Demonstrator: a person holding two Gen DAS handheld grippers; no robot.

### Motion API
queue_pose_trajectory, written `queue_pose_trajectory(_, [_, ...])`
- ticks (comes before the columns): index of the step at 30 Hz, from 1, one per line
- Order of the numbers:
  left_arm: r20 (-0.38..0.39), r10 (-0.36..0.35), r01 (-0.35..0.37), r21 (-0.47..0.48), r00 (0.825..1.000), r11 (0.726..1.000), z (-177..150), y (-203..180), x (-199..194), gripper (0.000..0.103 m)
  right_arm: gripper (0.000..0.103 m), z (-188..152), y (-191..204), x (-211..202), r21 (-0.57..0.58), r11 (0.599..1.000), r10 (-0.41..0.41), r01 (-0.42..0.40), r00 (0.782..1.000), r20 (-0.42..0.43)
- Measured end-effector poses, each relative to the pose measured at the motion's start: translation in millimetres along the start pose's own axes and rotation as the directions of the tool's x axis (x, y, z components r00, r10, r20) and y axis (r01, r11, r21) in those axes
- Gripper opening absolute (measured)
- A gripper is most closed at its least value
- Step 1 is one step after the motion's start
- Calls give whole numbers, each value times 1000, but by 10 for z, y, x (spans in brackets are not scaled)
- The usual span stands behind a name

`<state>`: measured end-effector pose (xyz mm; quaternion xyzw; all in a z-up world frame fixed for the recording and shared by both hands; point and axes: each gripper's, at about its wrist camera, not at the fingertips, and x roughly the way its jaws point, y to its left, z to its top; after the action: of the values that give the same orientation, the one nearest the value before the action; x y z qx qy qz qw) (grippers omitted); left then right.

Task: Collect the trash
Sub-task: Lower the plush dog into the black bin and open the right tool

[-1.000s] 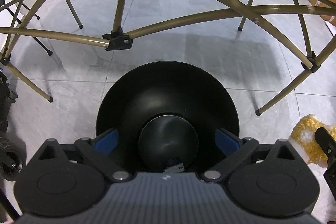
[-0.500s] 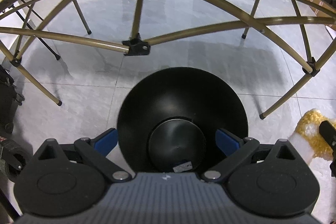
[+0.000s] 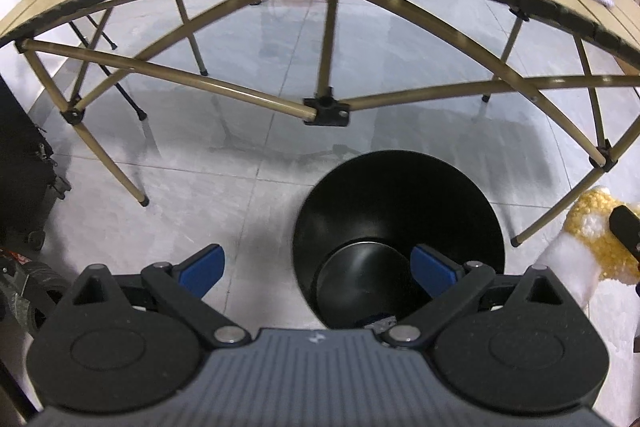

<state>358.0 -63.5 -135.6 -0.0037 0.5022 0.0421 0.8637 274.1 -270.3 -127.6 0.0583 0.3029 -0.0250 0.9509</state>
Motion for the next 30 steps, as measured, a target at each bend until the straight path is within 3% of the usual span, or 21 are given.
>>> queue_pose_trajectory(12, [22, 26, -24, -58, 999, 998, -21, 488, -154, 102, 53, 76, 527, 105, -30, 997, 68, -68, 998, -4])
queue_pose_trajectory(30, [16, 49, -47, -111, 999, 993, -45, 894, -175, 102, 53, -24, 1051, 464, -45, 996, 80, -83, 994, -71])
